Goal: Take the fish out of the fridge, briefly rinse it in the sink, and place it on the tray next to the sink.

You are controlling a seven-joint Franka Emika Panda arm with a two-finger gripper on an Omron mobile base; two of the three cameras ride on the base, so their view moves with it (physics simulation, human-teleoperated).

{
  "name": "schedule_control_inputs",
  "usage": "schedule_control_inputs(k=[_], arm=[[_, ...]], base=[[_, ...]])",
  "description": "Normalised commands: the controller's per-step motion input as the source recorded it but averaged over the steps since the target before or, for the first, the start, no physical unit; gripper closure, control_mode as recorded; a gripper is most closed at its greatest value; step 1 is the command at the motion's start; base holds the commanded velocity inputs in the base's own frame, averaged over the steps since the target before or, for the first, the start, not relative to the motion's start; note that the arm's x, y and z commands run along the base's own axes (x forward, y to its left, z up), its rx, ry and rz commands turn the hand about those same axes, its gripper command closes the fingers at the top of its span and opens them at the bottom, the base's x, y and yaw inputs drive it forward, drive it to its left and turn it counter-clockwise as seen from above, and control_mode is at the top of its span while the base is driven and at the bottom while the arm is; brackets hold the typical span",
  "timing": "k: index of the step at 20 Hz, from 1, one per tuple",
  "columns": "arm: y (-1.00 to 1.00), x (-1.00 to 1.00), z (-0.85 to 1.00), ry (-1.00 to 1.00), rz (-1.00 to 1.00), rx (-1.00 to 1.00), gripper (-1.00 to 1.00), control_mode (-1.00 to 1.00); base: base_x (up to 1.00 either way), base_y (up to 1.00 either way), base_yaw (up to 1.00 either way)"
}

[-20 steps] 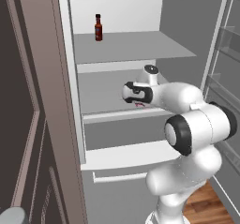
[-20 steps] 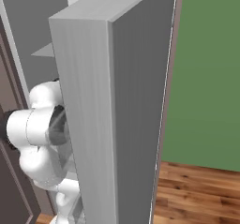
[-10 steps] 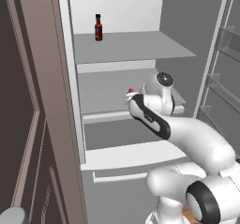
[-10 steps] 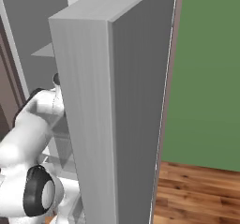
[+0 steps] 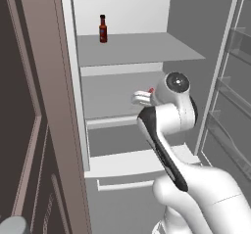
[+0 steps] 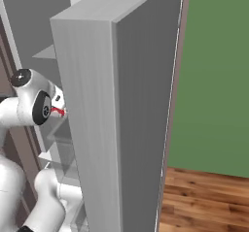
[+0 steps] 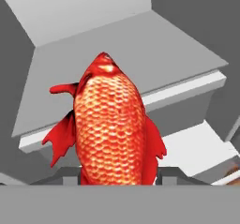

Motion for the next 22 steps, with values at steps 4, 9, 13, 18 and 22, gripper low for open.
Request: schedule_control_inputs(k=[4, 9, 13, 18, 22], arm=[[-0.08, -1.0, 0.94, 0.16, -0.26, 0.17, 1.0, -1.0], [-0.04, -1.0, 0.96, 0.1, -0.12, 0.26, 1.0, -1.0], [0.0, -1.0, 0.68, 0.09, 0.06, 0.23, 1.0, -1.0], [0.0, -0.47, 0.13, 0.0, 0.2, 0.1, 1.0, -1.0], [0.0, -0.05, -0.05, 0.02, 0.0, 0.0, 1.0, -1.0]], base=[[0.0, 0.0, 0.0], [0.0, 0.0, 0.0], [0.0, 0.0, 0.0], [0.0, 0.0, 0.0], [0.0, 0.0, 0.0]])
